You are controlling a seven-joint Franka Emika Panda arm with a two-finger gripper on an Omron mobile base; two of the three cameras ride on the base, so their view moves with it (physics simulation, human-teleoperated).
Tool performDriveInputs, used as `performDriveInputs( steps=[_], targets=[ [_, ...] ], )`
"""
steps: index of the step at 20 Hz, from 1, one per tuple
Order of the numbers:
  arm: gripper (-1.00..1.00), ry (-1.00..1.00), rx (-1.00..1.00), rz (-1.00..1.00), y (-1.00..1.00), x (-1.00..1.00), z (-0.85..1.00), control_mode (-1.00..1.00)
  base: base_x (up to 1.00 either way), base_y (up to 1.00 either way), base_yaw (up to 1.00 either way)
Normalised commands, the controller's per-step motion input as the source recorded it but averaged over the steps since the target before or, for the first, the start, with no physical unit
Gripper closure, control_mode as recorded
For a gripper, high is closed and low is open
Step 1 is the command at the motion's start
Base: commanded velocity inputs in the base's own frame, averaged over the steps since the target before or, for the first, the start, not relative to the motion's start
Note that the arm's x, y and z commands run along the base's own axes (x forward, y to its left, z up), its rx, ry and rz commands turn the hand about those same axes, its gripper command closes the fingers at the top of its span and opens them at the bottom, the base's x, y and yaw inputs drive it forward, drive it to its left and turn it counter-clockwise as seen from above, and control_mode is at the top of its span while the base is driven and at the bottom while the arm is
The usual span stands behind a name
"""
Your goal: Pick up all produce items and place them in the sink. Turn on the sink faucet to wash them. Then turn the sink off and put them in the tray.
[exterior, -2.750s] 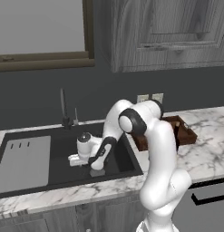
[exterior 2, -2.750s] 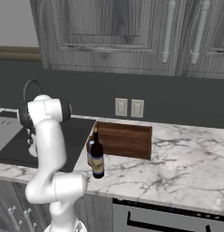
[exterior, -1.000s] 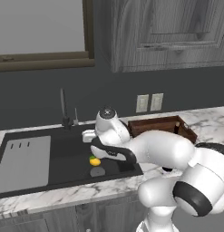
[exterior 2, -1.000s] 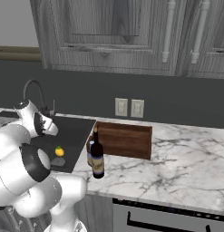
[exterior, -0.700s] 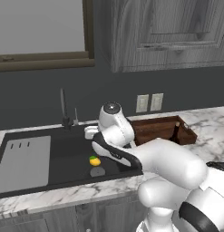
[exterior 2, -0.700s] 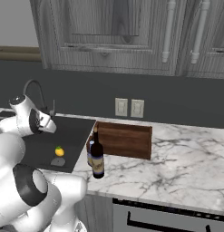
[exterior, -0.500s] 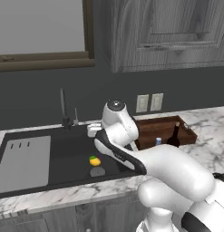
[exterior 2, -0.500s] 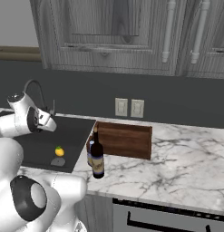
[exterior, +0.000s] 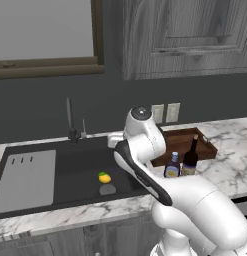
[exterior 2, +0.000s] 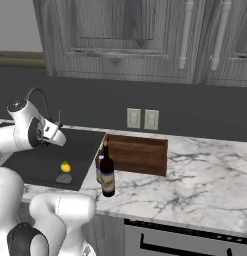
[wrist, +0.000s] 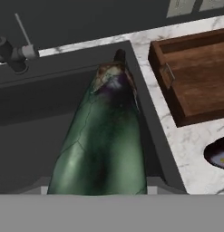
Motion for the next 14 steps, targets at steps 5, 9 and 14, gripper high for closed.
performDriveInputs(
  steps=[5, 9, 14],
  targets=[
    [1.0, 0.0, 0.0, -0.13, -0.36, -0.03, 0.26, -1.0, 0.0, 0.0, 0.0],
    [1.0, 0.0, 0.0, -0.13, -0.35, 0.0, 0.19, -1.0, 0.0, 0.0, 0.0],
    [1.0, 0.0, 0.0, -0.15, -0.37, 0.0, 0.06, -1.0, 0.0, 0.0, 0.0]
  ],
)
